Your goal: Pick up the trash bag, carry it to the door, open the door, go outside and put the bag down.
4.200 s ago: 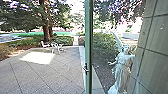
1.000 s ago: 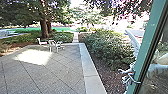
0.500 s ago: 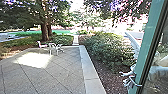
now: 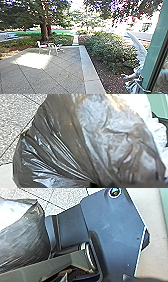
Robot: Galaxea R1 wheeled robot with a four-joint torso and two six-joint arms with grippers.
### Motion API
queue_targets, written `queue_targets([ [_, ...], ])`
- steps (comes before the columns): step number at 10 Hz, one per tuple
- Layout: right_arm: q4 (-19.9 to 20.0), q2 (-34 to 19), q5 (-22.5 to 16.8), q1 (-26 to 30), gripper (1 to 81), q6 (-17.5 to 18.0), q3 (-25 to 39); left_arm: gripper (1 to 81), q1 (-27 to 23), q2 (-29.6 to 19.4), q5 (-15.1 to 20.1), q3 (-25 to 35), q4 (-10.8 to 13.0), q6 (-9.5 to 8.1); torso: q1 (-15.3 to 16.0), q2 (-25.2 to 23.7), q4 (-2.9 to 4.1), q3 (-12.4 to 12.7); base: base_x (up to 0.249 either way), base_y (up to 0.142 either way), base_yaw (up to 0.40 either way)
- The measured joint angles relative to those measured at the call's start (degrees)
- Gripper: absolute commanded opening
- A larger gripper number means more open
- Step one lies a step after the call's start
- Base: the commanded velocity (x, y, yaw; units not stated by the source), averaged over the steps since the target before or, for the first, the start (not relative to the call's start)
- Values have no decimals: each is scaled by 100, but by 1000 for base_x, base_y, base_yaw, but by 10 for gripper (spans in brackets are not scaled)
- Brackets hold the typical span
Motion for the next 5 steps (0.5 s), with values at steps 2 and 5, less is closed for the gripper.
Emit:
queue_targets([
  [2,0,9,2,30,811,0,5,10,-7,-13,-11,0,-1,0,7,4,0,0,0,0,0],
  [5,0,2,-9,-17,811,5,5,10,22,-20,5,0,-6,-2,2,2,17,0,0,0,0],
])
